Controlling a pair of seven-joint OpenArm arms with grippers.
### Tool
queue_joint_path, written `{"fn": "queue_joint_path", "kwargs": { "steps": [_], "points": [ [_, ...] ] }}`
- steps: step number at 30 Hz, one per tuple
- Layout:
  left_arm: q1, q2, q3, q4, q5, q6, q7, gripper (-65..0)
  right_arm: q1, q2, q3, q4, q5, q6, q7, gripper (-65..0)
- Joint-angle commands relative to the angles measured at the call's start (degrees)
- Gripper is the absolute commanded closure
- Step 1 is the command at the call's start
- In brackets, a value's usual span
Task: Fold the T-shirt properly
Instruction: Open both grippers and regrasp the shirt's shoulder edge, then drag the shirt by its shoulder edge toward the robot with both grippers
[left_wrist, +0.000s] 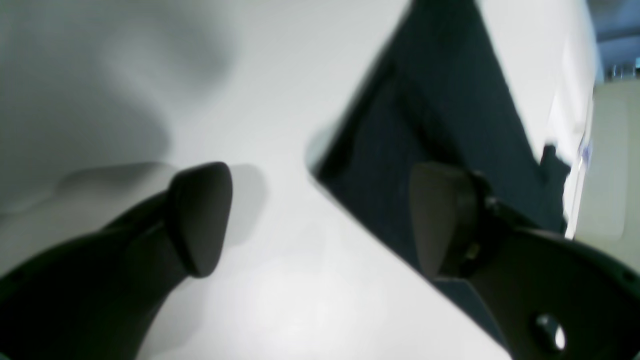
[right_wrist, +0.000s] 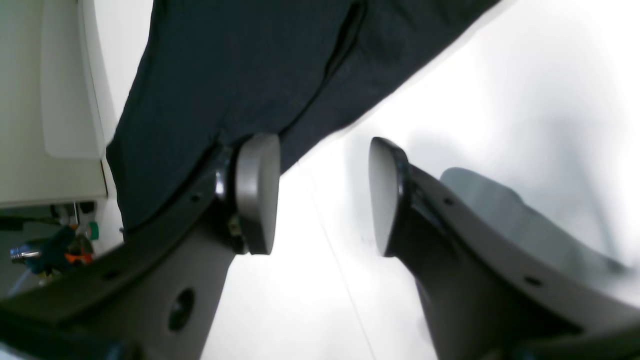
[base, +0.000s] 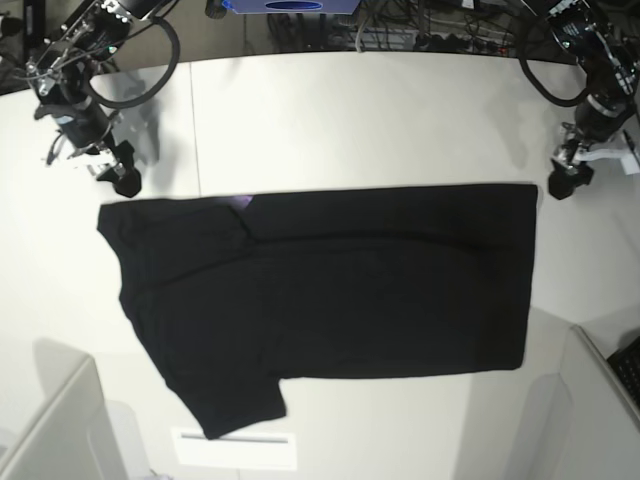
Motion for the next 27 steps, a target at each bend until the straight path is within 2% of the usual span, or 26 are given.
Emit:
{"fn": "queue_joint_path", "kwargs": {
  "steps": [1, 11, 14, 15, 17, 19, 24, 27],
  "points": [
    [-0.88, -0.85, 0.73, 0.6, -1.27, -0.35, -0.45, -53.0, 0.3, 0.42, 0.09, 1.05, 1.24, 0.36, 0.29, -26.3],
    [-5.1, 0.3, 2.32, -2.3, -0.92, -0.09, -0.54, -52.7, 1.53, 0.6, 0.17, 0.87, 0.88, 0.36, -0.94, -26.4],
    [-6.59, 0.3, 2.32, -5.56, -0.92, 2.64, -0.54, -52.7, 1.62, 0.51, 0.26, 0.78, 0.8, 0.1, -0.85, -26.4],
    [-6.95, 0.38, 2.32, -6.35, -0.92, 3.34, -0.54, -52.7, 1.62, 0.51, 0.26, 0.78, 0.8, -1.04, -0.67, -26.4],
    [-7.39, 0.38, 2.4, -7.67, -0.92, 3.6, -0.54, -52.7, 1.62, 0.42, 0.26, 0.7, 0.97, -6.05, 1.52, -26.4],
    [-8.18, 0.38, 2.4, -8.55, -0.92, 3.69, -0.54, -52.7, 1.53, 0.42, 0.09, 0.52, 1.24, -8.95, 4.16, -26.4],
    [-8.79, -0.67, 8.21, -10.22, -0.92, 3.78, -0.8, -52.7, 3.82, 0.6, 0.09, -4.49, 0.88, -9.66, 6.01, -26.4],
    [-8.79, -0.58, 8.82, -10.22, -0.92, 3.78, -0.89, -52.5, 5.49, 0.86, 0.17, -8.53, 0.88, -9.66, 6.27, -26.9]
  ]
}}
